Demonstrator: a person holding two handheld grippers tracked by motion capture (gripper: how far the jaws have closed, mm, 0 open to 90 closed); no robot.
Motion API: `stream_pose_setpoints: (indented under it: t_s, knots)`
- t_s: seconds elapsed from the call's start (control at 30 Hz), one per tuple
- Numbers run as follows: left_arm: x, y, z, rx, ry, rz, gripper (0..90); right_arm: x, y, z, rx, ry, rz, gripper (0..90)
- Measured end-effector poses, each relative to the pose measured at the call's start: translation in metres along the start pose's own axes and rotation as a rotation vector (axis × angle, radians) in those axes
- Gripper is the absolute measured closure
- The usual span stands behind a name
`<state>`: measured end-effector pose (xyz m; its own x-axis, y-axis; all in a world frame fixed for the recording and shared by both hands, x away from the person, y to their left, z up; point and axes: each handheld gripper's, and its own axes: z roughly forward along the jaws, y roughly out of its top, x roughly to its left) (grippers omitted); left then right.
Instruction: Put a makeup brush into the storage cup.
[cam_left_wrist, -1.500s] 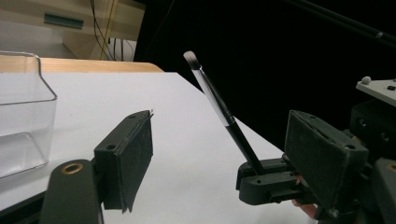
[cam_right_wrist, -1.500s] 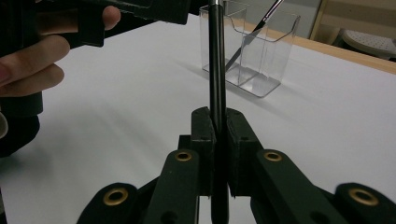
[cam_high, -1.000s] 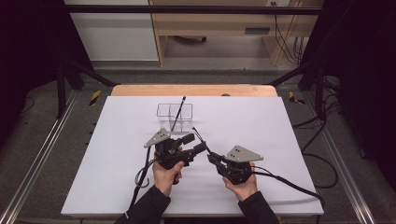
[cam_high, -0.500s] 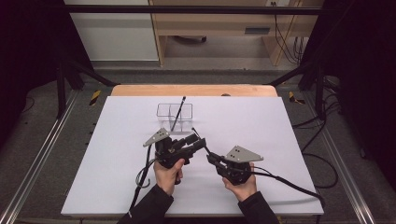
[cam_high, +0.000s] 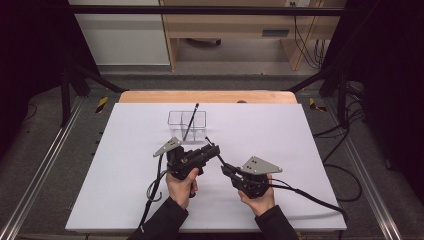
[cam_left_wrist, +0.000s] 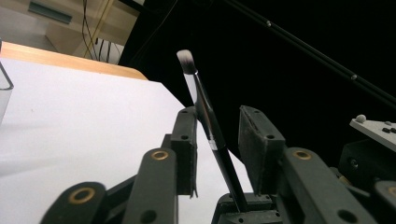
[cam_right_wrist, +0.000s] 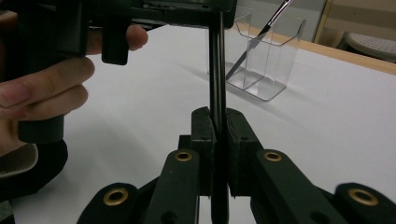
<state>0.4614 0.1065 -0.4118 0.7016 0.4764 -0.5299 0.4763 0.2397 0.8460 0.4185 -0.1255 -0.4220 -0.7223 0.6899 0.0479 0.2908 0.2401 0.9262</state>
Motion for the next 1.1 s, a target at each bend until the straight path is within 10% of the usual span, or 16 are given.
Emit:
stream_pose_setpoints:
  t_s: [1.1]
  knots:
    - [-0.010, -0.002, -0.008, -0.031, -0.040, 0.032, 82.6, 0.002, 0.000, 0.004, 0.015, 0.034, -0.002, 82.4]
